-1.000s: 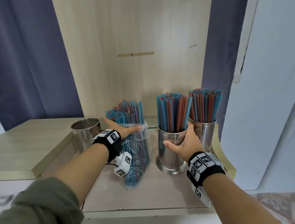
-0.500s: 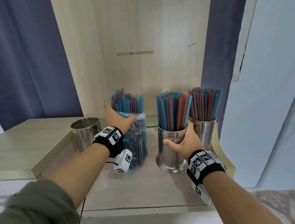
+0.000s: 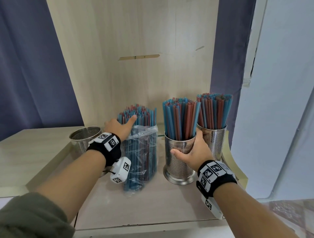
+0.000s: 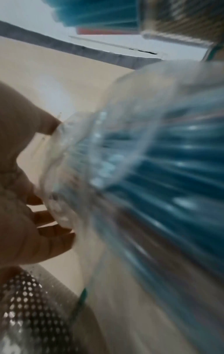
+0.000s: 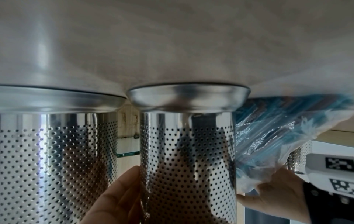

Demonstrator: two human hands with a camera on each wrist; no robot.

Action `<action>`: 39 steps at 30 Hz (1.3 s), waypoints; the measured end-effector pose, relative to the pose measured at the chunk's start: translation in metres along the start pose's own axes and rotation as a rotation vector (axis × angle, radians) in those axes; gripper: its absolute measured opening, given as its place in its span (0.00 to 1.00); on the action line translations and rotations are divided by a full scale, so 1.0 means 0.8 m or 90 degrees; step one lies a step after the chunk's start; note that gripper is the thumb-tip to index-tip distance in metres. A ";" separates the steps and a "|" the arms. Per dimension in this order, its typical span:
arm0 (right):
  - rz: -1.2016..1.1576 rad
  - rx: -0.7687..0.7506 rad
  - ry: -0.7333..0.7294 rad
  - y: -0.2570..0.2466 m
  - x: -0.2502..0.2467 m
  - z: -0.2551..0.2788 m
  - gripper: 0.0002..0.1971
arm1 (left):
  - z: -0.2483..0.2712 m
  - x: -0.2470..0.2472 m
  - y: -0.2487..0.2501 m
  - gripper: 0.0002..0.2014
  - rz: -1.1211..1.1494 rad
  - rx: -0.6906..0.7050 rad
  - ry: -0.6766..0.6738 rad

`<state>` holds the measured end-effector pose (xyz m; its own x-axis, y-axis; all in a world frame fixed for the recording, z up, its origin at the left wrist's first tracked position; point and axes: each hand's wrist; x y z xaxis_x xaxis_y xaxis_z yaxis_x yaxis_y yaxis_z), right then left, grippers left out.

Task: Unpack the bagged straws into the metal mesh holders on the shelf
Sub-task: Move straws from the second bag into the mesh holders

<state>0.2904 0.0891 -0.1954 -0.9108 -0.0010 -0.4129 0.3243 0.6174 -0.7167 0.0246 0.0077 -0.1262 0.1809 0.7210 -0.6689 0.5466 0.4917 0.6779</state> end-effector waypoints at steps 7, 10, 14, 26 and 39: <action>-0.009 0.002 0.001 -0.001 -0.001 0.001 0.50 | -0.030 -0.012 0.015 0.31 -0.107 -0.007 -0.086; -0.007 0.000 0.003 -0.001 -0.001 0.001 0.51 | -0.036 -0.011 0.011 0.24 -0.061 -0.034 -0.073; -0.012 -0.005 0.000 0.000 -0.001 0.001 0.52 | -0.045 -0.012 0.012 0.28 0.010 -0.042 -0.064; -0.024 -0.010 -0.002 0.004 0.000 -0.001 0.52 | -0.059 -0.038 0.045 0.22 0.086 0.026 0.002; -0.023 -0.010 -0.001 0.004 0.001 -0.001 0.52 | -0.069 -0.054 0.060 0.17 0.180 0.044 0.049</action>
<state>0.2901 0.0921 -0.1976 -0.9214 -0.0253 -0.3878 0.2866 0.6296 -0.7221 -0.0019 0.0267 -0.0480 0.2727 0.8608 -0.4297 0.5383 0.2337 0.8097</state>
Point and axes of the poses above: each hand's wrist, its own z-axis away from the middle knuckle, its own x-axis out of the palm, y = z × x, and after that the axes turned 9 degrees about y, right-handed
